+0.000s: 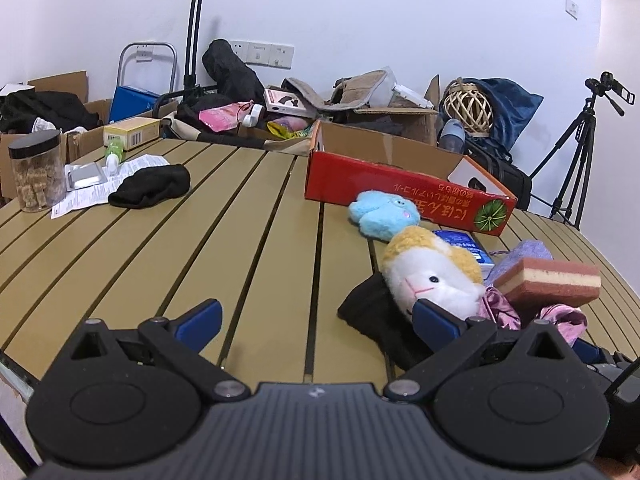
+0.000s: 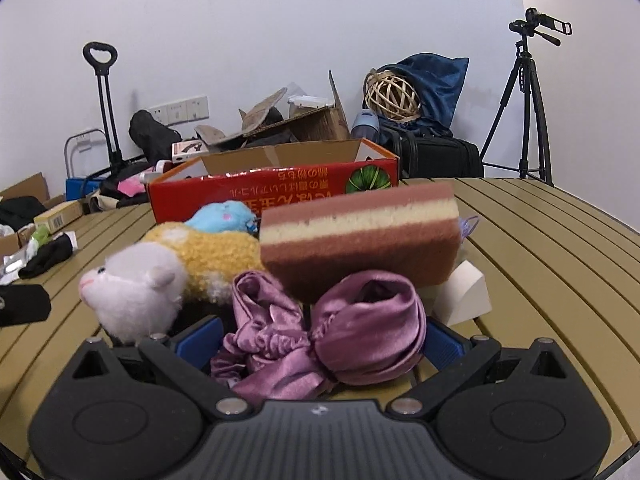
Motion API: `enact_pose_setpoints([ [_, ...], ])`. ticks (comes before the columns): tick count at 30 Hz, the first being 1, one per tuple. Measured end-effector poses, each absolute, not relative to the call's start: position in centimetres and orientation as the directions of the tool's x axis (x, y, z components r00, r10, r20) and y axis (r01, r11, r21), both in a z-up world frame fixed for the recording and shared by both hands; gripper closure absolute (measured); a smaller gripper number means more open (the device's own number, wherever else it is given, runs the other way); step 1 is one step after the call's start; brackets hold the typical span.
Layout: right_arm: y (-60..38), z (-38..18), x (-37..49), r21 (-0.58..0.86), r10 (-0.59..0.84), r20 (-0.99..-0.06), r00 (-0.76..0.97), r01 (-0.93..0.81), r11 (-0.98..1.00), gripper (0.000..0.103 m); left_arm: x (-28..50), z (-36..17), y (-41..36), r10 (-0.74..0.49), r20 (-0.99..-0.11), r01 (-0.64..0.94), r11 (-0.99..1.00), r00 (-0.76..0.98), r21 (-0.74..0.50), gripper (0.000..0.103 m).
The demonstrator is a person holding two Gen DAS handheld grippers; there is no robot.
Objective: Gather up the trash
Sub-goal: 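Lower the right tool onto the pink satin scrunchies and close on them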
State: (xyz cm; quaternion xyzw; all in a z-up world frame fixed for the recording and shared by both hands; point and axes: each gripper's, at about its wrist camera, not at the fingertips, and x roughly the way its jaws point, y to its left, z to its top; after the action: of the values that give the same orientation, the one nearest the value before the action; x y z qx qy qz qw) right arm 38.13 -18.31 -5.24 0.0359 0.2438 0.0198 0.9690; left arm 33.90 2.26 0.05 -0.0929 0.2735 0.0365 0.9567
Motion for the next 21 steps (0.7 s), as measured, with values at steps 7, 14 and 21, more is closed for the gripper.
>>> enact_pose_setpoints([
  [7,-18.67,-5.77,38.16,0.105,0.068,-0.483,0.873,-0.019,0.994,0.000,33.83,-0.15,2.11,0.019,-0.532,-0.118,0.981,0.846,-0.154,0.000],
  [14,-18.46,-5.80,38.28,0.103,0.071,-0.481,0.874,-0.023,0.994,0.001,33.67,-0.56,2.29,0.017,-0.542,-0.118,0.982,0.840,-0.151,0.000],
  [21,-18.06,-5.76,37.83,0.087,0.075,-0.476,0.876,-0.038,0.995,0.013,33.46,-0.53,2.46,0.016,-0.541,-0.120,0.980,0.841,-0.157,0.000],
])
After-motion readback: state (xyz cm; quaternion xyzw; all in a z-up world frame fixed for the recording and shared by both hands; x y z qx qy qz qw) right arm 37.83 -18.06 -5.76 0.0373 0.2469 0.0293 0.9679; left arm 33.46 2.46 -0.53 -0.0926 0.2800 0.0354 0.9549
